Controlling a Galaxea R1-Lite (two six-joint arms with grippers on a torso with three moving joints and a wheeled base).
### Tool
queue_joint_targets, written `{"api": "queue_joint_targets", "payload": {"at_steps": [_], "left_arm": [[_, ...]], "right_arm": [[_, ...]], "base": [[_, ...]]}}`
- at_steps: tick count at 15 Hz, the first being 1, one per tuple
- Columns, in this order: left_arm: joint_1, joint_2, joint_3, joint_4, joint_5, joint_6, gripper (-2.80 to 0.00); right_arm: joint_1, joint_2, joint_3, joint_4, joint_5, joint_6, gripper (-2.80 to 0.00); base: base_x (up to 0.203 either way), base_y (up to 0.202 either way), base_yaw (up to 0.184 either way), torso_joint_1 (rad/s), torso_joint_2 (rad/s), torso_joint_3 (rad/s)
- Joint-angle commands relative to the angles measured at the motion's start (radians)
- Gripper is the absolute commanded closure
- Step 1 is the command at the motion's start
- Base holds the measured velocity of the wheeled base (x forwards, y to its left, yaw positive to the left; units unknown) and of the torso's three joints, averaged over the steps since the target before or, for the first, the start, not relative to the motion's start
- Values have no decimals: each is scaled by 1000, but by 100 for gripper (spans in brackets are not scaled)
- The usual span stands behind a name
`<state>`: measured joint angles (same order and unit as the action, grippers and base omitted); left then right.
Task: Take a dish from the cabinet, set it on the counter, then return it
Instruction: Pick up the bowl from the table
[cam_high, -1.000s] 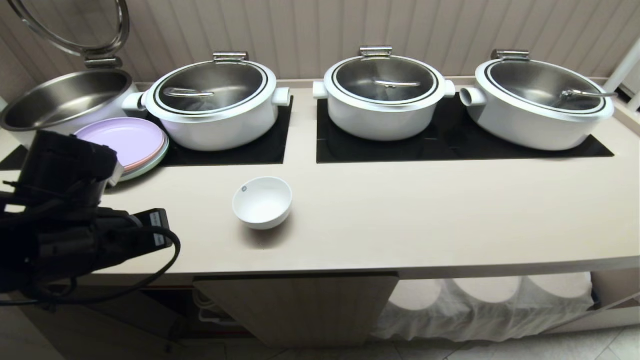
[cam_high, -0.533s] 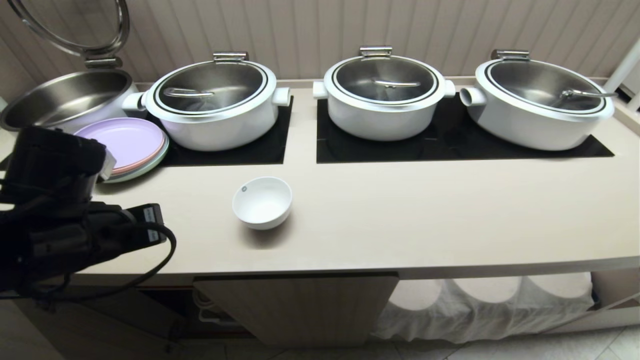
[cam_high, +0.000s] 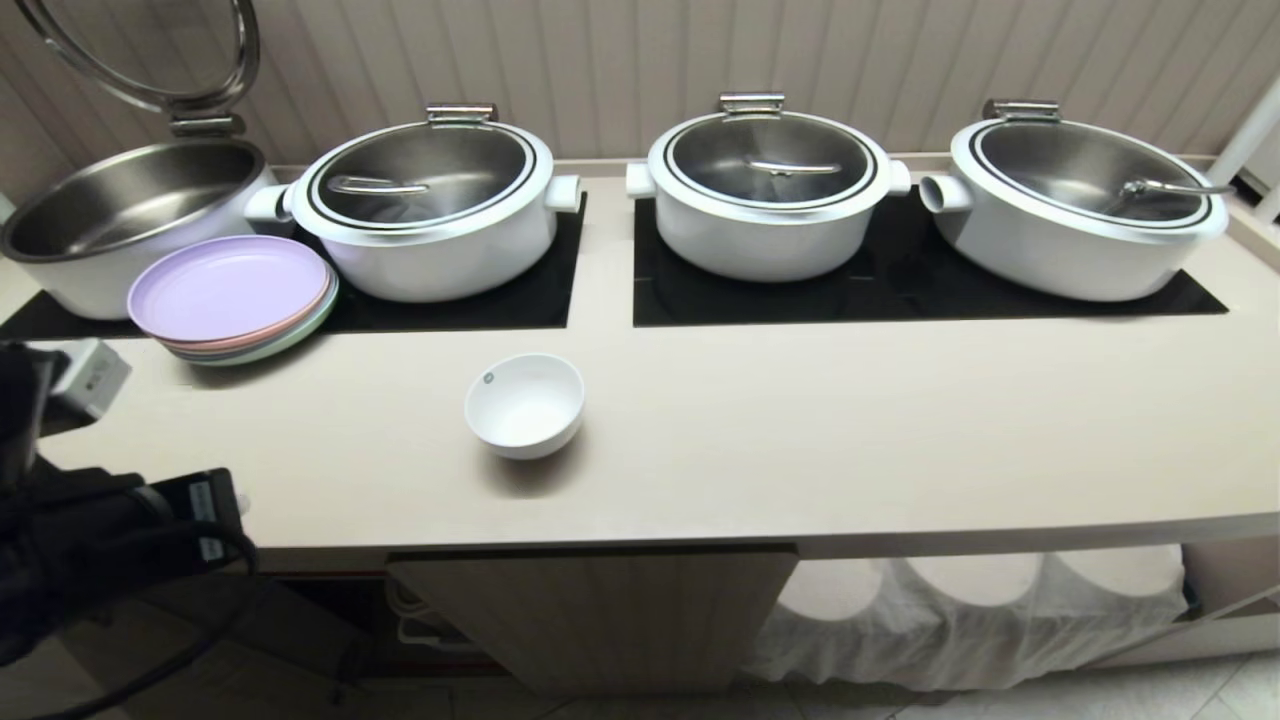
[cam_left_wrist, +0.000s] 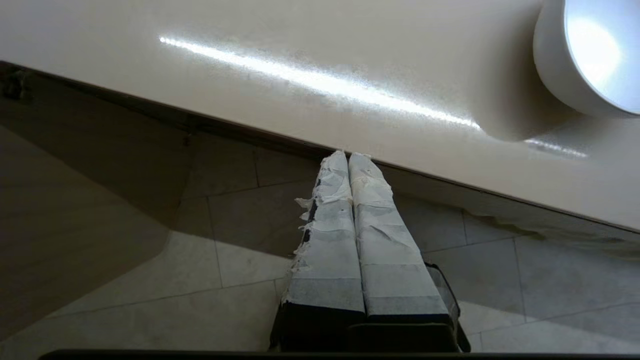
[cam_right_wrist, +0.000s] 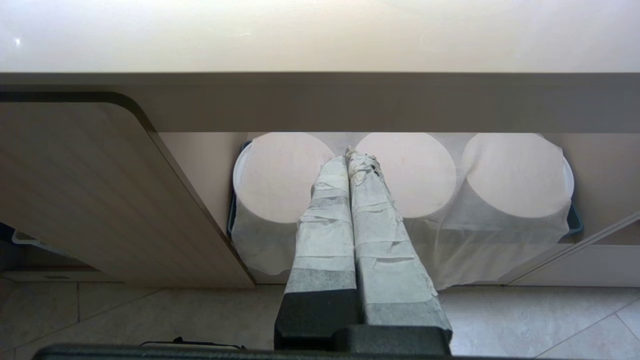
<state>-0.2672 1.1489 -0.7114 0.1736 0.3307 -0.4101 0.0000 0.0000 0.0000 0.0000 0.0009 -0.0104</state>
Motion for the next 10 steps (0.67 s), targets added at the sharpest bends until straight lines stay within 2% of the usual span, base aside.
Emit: {"api": "queue_joint_targets", "payload": {"at_steps": [1,5,10], "left_arm": [[53,-93,18,1,-32,20,0],[189,-276,109,-2,-194,145,0],[260,-512,275,-25,-254,202,0]], "right_arm": [[0,0,0,0,1,0,0],[0,0,0,0,1,0,0],[0,0,0,0,1,0,0]], "base": [[0,0,0,0,0,0],[0,0,0,0,0,0],[0,0,0,0,0,0]]}}
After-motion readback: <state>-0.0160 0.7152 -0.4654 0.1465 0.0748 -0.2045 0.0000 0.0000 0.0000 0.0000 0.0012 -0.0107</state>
